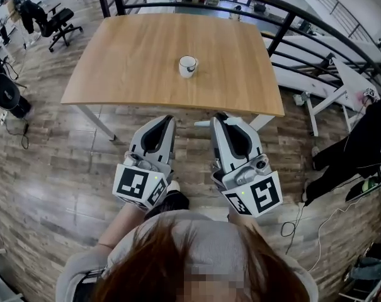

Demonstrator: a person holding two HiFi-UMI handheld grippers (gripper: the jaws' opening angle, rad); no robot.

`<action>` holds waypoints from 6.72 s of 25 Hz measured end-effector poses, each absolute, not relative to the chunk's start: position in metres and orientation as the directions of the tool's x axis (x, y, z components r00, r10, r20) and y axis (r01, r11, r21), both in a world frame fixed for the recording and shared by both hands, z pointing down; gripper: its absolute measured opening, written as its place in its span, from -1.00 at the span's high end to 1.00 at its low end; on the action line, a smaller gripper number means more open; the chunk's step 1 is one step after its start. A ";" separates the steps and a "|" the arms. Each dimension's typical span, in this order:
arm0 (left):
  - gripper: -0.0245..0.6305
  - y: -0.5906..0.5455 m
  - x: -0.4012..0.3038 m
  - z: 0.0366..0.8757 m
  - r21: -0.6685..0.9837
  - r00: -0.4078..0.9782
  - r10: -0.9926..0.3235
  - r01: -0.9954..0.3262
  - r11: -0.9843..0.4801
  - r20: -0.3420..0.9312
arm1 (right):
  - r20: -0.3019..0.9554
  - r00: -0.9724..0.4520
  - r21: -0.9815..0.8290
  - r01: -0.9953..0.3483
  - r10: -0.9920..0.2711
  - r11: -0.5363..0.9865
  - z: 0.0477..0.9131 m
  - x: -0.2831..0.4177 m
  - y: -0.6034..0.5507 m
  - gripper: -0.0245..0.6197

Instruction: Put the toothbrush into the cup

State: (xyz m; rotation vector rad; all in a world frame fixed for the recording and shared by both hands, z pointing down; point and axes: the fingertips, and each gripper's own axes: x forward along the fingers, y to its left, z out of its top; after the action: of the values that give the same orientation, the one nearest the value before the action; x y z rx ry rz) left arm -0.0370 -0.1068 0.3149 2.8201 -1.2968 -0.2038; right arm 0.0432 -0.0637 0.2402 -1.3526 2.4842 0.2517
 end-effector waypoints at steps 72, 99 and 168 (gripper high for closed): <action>0.91 -0.248 -0.100 0.421 0.191 0.467 -0.864 -0.880 -0.434 0.189 | -0.052 -0.500 0.186 -0.856 -0.865 0.483 0.484 0.040 -0.510 0.82; 0.91 -0.232 -0.092 0.415 0.191 0.477 -0.860 -0.875 -0.445 0.181 | 0.047 -0.496 0.213 -0.843 -0.867 0.494 0.516 0.039 -0.467 0.82; 0.91 -0.172 0.031 0.338 0.237 0.710 -0.700 -0.668 -0.705 -0.083 | -0.219 -0.471 0.019 -0.878 -0.855 0.478 0.305 0.077 -0.156 0.88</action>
State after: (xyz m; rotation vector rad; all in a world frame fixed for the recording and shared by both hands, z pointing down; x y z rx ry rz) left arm 0.0313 -0.1722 0.3383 2.7259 -1.1020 -0.2475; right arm 0.0770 -0.1558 0.3051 -1.5068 2.5429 0.1919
